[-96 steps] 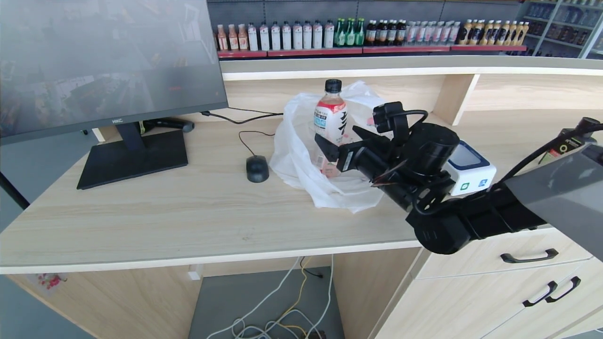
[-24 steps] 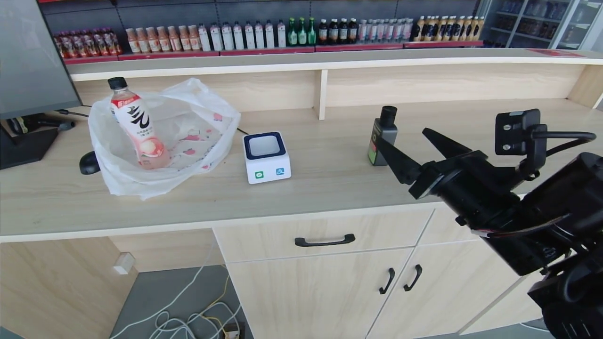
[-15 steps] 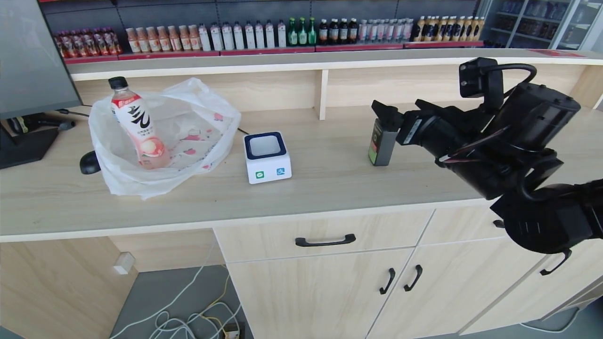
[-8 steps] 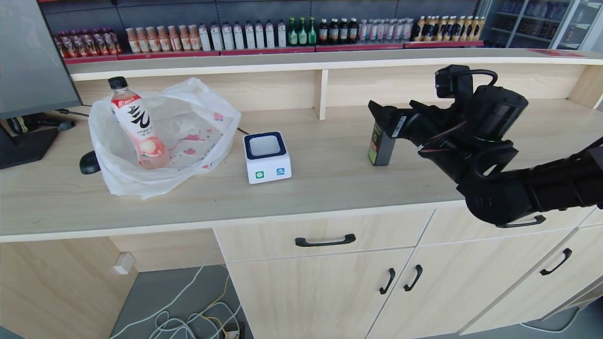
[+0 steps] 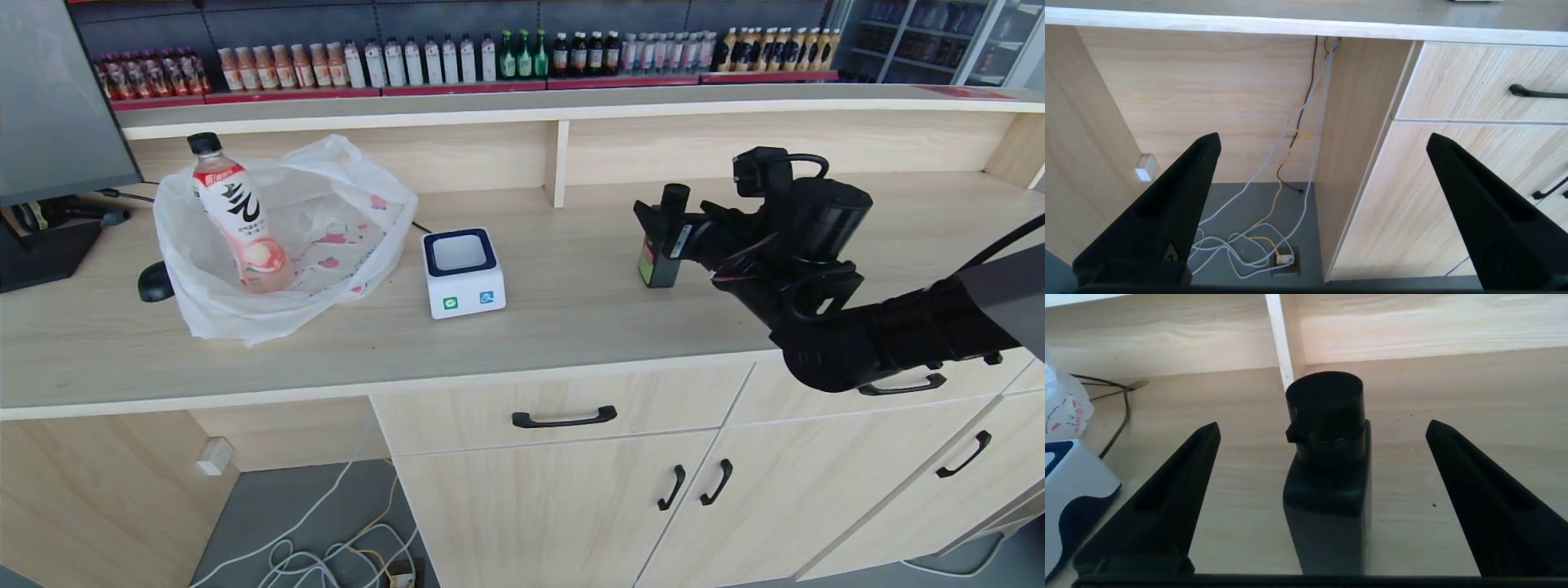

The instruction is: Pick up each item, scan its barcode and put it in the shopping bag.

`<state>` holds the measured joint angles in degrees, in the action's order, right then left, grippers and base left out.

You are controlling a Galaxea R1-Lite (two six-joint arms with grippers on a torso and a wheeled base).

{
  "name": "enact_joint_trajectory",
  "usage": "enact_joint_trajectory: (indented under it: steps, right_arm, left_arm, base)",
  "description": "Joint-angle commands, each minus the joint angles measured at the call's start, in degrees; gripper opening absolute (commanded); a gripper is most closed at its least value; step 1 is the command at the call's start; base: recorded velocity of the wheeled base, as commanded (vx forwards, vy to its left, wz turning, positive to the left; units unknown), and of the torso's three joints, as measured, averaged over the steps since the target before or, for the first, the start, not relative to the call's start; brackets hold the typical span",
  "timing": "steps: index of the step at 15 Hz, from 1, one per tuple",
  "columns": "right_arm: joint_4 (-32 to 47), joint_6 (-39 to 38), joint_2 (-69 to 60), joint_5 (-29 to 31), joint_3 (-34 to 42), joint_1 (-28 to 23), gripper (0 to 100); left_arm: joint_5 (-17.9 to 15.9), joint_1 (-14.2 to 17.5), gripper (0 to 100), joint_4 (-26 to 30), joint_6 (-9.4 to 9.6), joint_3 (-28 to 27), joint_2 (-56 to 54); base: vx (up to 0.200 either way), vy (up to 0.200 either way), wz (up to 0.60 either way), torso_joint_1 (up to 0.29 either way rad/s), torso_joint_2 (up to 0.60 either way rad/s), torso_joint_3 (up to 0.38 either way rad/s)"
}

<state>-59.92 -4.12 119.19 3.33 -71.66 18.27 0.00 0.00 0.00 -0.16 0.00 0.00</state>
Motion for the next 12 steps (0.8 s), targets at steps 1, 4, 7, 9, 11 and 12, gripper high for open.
enact_joint_trajectory:
  steps: [1, 4, 7, 9, 11, 12]
  right_arm:
    - [-0.02, 0.08, 1.22, 0.01, 0.03, -0.43, 100]
    - [-0.02, -0.10, 2.45, 0.01, -0.06, -0.43, 100]
    - [-0.11, -0.27, 3.60, 0.01, -0.15, -0.43, 100]
    - [-0.20, -0.36, 3.95, 0.01, -0.15, -0.43, 100]
    - [-0.11, -0.45, 4.30, 0.10, -0.77, -0.52, 100]
    - [-0.11, -0.45, 4.83, 0.10, -1.21, -0.61, 100]
  left_arm:
    - [0.00, 0.00, 100, 0.00, -0.02, 0.00, 0.00]
    - [0.00, 0.00, 100, 0.00, -0.02, 0.00, 0.00]
    - [0.00, 0.00, 100, 0.00, -0.02, 0.00, 0.00]
    - [0.00, 0.00, 100, 0.00, -0.02, 0.00, 0.00]
    - [0.00, 0.00, 100, 0.00, -0.02, 0.00, 0.00]
    - [0.00, 0.00, 100, 0.00, -0.02, 0.00, 0.00]
  base:
    - [0.000, 0.000, 0.00, 0.000, 0.00, 0.000]
    - [0.000, 0.000, 0.00, 0.000, 0.00, 0.000]
    - [0.000, 0.000, 0.00, 0.000, 0.00, 0.000]
    - [0.000, 0.000, 0.00, 0.000, 0.00, 0.000]
    - [0.000, 0.000, 0.00, 0.000, 0.00, 0.000]
    - [0.000, 0.000, 0.00, 0.000, 0.00, 0.000]
